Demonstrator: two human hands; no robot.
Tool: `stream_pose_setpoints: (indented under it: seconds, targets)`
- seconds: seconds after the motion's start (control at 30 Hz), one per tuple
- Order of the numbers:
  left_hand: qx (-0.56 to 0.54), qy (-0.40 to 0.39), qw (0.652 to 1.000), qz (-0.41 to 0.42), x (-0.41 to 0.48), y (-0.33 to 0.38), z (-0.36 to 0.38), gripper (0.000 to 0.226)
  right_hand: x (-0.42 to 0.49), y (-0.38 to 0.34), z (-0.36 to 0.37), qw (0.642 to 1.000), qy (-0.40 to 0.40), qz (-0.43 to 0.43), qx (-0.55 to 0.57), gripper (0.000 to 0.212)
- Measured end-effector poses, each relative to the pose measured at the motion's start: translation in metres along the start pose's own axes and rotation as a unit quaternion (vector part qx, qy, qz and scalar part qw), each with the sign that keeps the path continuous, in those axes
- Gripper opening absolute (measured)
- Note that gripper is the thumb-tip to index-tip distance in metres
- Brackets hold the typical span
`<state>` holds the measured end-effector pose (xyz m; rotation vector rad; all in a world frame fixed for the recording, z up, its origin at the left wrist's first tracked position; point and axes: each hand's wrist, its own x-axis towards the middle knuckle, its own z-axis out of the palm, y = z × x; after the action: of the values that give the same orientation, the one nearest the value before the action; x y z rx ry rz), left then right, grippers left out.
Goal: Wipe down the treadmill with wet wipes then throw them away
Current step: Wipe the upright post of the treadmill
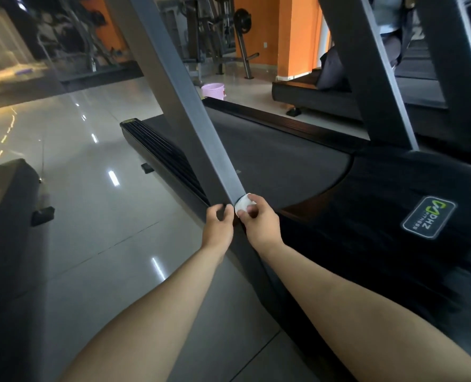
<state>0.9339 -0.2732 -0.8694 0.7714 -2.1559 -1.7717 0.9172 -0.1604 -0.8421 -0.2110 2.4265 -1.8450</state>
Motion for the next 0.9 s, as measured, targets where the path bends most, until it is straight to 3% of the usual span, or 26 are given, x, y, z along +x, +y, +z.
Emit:
stream_pose_setpoints:
  seconds: [0.17, 0.3, 0.53, 0.73, 0.9]
  targets:
    - [-0.029, 0.003, 0.998, 0.051, 0.016, 0.032, -0.015, 0.050, 0.021, -0.023, 0.011, 0.997, 0.036, -0.037, -0.056, 0.035]
    - [-0.034, 0.005, 0.996, 0.082, 0.032, 0.055, -0.027, 0.054, 0.041, -0.048, 0.018, 0.995, 0.031, -0.075, -0.064, 0.046]
    - [-0.107, 0.016, 0.992, 0.067, 0.058, 0.084, -0.037, 0.041, 0.078, -0.118, 0.041, 0.991, 0.039, -0.115, -0.049, 0.035]
    - [-0.142, 0.029, 0.981, 0.129, 0.082, 0.124, -0.050, 0.049, 0.105, -0.160, 0.047, 0.986, 0.046, -0.147, -0.071, 0.036]
    - [-0.162, 0.043, 0.973, 0.157, 0.093, 0.137, -0.063, 0.035, 0.129, -0.192, 0.059, 0.982, 0.049, -0.170, -0.072, 0.025]
